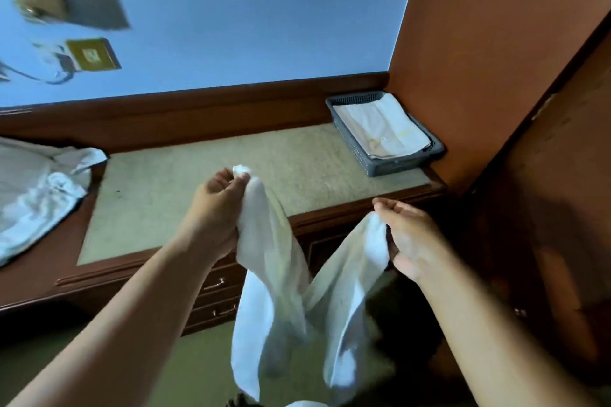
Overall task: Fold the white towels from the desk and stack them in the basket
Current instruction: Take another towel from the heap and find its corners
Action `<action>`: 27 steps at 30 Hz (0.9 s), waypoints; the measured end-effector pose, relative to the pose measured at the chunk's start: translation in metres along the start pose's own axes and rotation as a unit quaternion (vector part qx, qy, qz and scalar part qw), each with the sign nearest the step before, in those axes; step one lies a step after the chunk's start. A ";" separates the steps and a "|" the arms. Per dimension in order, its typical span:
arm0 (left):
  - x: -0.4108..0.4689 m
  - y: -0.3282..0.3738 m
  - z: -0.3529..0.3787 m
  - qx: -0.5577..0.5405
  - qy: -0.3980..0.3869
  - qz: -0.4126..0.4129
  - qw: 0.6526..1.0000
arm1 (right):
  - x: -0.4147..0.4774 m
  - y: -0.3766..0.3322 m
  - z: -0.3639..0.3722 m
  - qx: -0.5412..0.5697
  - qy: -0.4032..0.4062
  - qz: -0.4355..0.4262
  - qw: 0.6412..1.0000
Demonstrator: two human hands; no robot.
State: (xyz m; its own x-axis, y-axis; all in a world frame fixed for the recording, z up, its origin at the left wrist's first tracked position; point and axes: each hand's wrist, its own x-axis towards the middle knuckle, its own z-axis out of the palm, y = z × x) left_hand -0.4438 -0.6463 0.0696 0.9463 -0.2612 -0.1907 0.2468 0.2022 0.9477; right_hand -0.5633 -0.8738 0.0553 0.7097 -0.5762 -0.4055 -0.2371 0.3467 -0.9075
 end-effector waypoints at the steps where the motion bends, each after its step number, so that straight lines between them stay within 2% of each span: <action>1: -0.002 -0.005 -0.002 0.032 0.001 0.006 0.999 | -0.006 -0.001 0.007 0.001 -0.008 0.006 1.000; 6: -0.010 -0.016 -0.010 0.128 0.023 0.063 0.990 | -0.025 -0.001 0.050 0.075 -0.083 0.016 0.994; 9: -0.010 -0.012 -0.024 0.195 -0.021 0.116 0.974 | -0.035 -0.001 0.084 0.103 -0.125 0.020 0.987; 14: -0.001 0.007 -0.063 0.245 -0.029 0.093 0.965 | -0.039 -0.002 0.139 0.083 -0.158 0.030 0.983; 16: 0.003 0.013 -0.087 0.227 -0.033 0.075 0.970 | -0.037 0.004 0.162 0.047 -0.156 0.011 0.987; 19: 0.008 0.016 -0.118 0.138 -0.052 0.044 0.988 | -0.033 0.018 0.194 0.008 -0.148 -0.024 0.989; 27: 0.006 0.006 -0.166 0.056 -0.059 0.051 0.995 | -0.031 0.042 0.233 -0.013 -0.187 -0.012 0.982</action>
State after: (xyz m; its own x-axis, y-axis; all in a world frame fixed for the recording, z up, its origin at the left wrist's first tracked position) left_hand -0.4018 -0.4904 0.0319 0.9325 -0.3550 -0.0661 0.1189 0.1291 0.9845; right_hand -0.4410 -0.6689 0.0555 0.9084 -0.2692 -0.3199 -0.2312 0.3141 -0.9208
